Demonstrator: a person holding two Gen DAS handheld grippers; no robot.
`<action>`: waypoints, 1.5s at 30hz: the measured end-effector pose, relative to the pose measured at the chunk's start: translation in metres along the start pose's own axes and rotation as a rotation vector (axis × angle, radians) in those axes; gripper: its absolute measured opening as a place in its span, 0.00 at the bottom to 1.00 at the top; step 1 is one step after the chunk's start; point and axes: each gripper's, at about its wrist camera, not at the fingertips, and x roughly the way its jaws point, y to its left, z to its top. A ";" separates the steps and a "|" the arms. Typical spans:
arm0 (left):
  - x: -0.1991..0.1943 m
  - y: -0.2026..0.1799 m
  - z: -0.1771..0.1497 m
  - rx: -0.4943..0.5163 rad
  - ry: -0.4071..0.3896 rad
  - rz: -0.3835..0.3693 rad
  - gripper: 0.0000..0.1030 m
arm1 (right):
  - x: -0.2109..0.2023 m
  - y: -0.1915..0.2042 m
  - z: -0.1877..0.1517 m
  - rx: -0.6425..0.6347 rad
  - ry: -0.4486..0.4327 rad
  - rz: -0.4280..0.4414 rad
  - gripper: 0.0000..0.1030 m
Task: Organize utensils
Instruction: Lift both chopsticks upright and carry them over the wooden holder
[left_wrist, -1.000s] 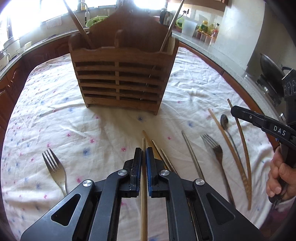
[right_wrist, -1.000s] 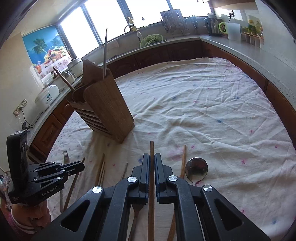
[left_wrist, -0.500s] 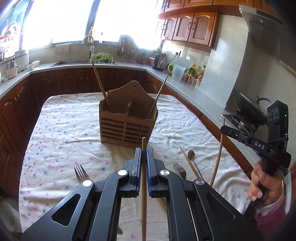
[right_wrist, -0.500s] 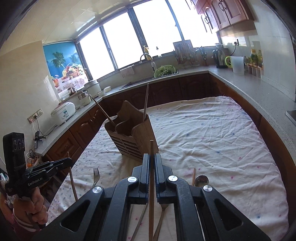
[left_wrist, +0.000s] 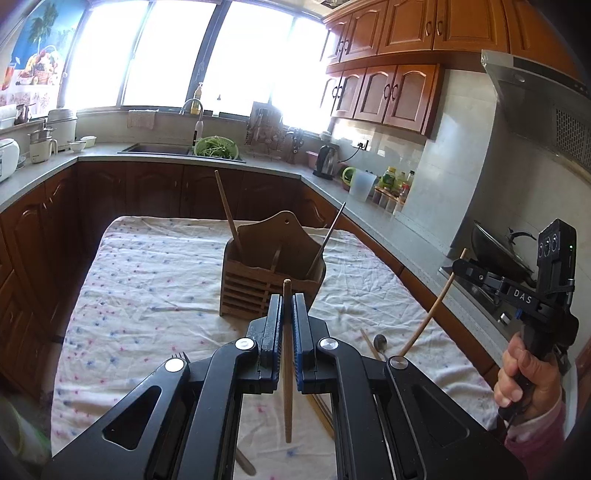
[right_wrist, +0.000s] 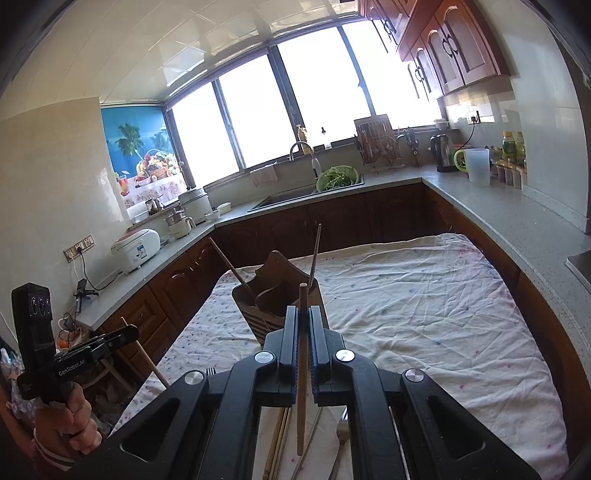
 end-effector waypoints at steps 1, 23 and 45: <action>0.000 0.001 0.001 -0.003 -0.002 0.000 0.04 | 0.001 0.001 0.000 0.000 0.000 0.001 0.05; -0.002 0.028 0.092 -0.027 -0.259 0.061 0.04 | 0.033 0.020 0.066 0.020 -0.161 0.034 0.05; 0.113 0.075 0.114 -0.134 -0.324 0.141 0.04 | 0.136 0.009 0.071 0.015 -0.203 -0.053 0.05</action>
